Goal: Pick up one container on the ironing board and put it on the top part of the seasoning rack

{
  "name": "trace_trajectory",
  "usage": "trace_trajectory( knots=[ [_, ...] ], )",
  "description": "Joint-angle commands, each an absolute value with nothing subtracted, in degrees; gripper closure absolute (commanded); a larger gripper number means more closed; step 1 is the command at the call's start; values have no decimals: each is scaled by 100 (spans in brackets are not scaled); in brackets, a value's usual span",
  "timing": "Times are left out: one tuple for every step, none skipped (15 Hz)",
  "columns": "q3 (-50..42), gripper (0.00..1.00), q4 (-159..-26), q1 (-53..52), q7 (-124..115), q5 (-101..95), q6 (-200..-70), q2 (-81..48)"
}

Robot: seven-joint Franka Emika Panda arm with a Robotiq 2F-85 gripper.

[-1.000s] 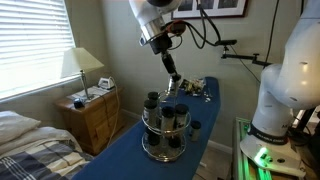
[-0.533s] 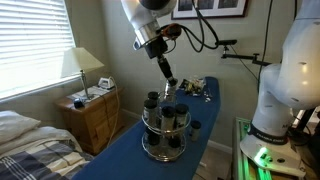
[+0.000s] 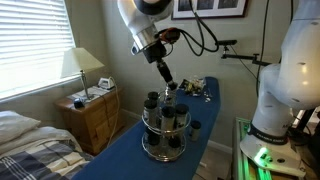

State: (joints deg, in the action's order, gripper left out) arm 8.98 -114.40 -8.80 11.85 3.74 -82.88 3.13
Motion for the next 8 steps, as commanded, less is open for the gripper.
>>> trace_trajectory(
  knots=[
    [895, 75, -11372, -900, 1291, 404, -8282, 238],
    [898, 75, -11375, -901, 1289, 386, -8279, 228],
    [899, 75, -11381, -900, 1276, 351, -8281, 216],
    [900, 75, -11388, -898, 1268, 331, -8289, 206],
    [900, 75, -11392, -898, 1268, 329, -8284, 191],
    [901, 75, -11399, -898, 1263, 329, -8287, 174],
    [903, 75, -11401, -899, 1260, 326, -8292, 158],
    [904, 75, -11403, -899, 1259, 329, -8297, 145]
  ],
)
